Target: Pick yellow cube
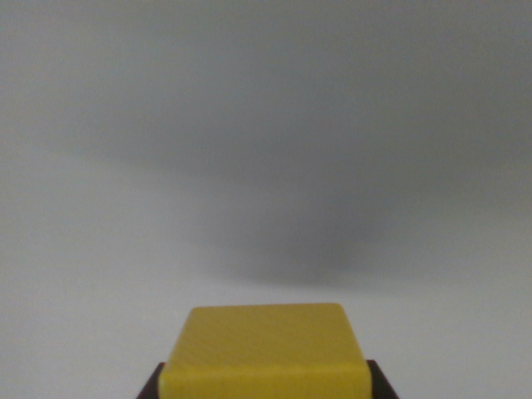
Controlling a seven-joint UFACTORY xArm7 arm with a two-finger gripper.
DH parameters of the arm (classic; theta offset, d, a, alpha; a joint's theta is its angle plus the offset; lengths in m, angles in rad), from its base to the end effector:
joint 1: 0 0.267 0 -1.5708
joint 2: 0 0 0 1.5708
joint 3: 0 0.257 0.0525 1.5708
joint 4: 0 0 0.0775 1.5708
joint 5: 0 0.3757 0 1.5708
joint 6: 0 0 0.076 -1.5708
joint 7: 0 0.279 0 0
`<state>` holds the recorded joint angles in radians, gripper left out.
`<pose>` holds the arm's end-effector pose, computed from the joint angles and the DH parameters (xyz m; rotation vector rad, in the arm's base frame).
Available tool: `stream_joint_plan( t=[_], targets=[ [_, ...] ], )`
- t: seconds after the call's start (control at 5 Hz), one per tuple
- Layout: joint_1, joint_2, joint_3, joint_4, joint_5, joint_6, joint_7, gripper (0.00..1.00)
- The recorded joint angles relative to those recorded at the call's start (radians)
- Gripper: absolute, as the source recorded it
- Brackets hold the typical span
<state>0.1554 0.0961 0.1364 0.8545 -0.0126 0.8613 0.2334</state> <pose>0.4199 0.1272 0.0134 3.1133 0.1046 -0.1551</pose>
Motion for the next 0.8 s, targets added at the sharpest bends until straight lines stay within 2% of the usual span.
stream_joint_plan(
  t=[0.2,0.4,0.6,0.8],
  targets=[
    [-0.0006,-0.019,0.000,0.025,0.0030,0.043,-0.002,1.00],
    [-0.0006,-0.019,0.000,0.025,0.0030,0.043,-0.002,1.00],
    [-0.0011,-0.037,0.000,0.049,0.0060,0.086,-0.004,1.00],
    [-0.0011,-0.037,0.000,0.049,0.0060,0.086,-0.004,1.00]
  ],
)
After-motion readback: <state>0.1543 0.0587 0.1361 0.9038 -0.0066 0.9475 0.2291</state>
